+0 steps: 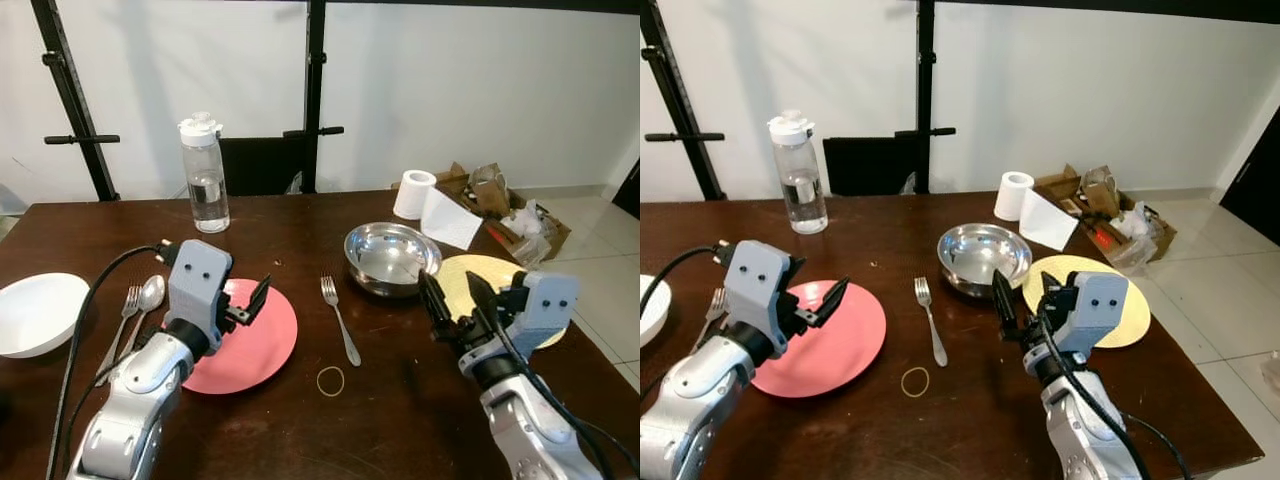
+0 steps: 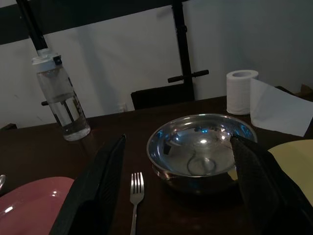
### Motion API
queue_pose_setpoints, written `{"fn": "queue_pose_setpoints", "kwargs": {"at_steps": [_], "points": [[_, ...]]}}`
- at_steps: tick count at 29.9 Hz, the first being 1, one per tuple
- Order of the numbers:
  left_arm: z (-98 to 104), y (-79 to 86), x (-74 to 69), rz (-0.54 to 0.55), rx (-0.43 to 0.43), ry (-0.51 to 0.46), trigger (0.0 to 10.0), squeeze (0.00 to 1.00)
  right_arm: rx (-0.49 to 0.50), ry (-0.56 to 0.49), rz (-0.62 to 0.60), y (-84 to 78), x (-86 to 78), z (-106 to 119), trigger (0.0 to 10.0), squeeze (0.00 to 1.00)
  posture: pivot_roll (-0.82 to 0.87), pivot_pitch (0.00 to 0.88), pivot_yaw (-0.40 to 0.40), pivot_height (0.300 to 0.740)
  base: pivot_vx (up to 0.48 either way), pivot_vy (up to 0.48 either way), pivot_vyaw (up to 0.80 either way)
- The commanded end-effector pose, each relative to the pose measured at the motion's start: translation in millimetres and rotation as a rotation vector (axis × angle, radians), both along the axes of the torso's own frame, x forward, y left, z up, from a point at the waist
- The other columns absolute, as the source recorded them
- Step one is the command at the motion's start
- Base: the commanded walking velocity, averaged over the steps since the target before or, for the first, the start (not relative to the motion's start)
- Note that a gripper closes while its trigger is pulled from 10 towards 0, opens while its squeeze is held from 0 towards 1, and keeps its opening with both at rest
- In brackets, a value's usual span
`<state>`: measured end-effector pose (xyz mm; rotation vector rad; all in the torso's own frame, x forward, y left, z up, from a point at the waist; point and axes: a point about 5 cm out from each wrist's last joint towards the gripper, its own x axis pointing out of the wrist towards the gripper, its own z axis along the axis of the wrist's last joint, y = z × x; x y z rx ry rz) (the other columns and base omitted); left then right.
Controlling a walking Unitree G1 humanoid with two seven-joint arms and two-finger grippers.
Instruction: Setting the table
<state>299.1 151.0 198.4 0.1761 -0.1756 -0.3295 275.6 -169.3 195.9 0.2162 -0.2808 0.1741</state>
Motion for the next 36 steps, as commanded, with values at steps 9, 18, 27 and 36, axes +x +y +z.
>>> {"fn": "queue_pose_setpoints", "kwargs": {"at_steps": [9,18,27,36], "points": [[-18,17.9,0.4,0.109,0.010,0.013,10.0,0.00,-0.037,-0.012,0.069,15.3,25.8,-7,10.0,0.00,0.08,0.000,-0.003,0.740,0.000,0.000,0.00],[-32,-1.0,5.9,0.074,0.006,0.030,10.0,0.00,0.017,0.031,0.010,-1.0,29.2,-21,10.0,0.00,0.04,0.000,0.045,0.740,0.000,0.000,0.00],[-36,2.6,3.6,0.118,0.002,0.045,10.0,0.00,0.022,0.102,0.002,3.8,23.8,-48,10.0,0.00,0.08,0.000,0.053,0.740,0.000,0.000,0.00],[-37,-13.6,7.8,0.114,-0.049,0.035,10.0,0.00,0.032,0.079,0.013,6.8,27.4,-41,10.0,0.00,0.04,0.000,0.032,0.740,0.000,0.000,0.00]]}}
